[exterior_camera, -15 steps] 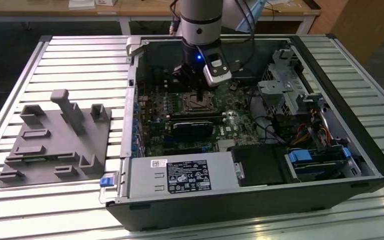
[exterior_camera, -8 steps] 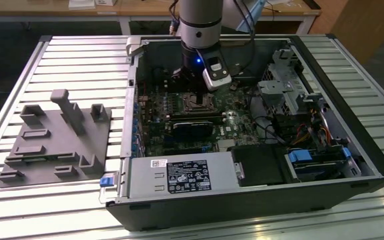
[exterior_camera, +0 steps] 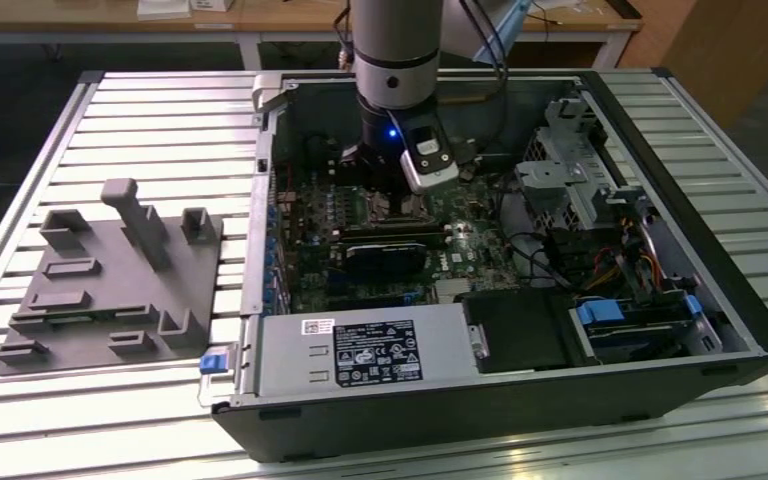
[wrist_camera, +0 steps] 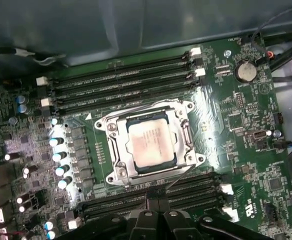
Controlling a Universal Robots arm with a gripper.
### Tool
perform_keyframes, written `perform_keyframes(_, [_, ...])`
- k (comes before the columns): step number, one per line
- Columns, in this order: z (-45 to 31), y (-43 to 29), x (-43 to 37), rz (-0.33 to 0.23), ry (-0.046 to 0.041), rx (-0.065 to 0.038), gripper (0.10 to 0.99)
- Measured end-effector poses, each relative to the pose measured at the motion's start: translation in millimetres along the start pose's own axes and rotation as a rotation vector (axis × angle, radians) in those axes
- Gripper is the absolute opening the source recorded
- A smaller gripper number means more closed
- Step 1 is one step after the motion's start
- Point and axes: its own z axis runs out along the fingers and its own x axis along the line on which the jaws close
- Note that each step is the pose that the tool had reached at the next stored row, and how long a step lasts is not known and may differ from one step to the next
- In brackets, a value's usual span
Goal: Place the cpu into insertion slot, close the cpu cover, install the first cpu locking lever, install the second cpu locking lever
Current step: 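Install the second cpu locking lever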
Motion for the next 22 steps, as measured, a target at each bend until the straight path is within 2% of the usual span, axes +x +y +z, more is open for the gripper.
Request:
perform_keyframes(4, [1.7, -6.5, 1.8, 0.001, 0.0037, -0.016, 0.106])
perform_keyframes(14, [4.7, -21.5, 6.4, 0.007, 0.0226, -0.097, 0.106])
perform_keyframes(18, [6.4, -28.1, 7.6, 0.009, 0.0290, -0.125, 0.106])
perform_keyframes(22, [9.1, -34.2, 7.9, 0.011, 0.0341, -0.147, 0.106])
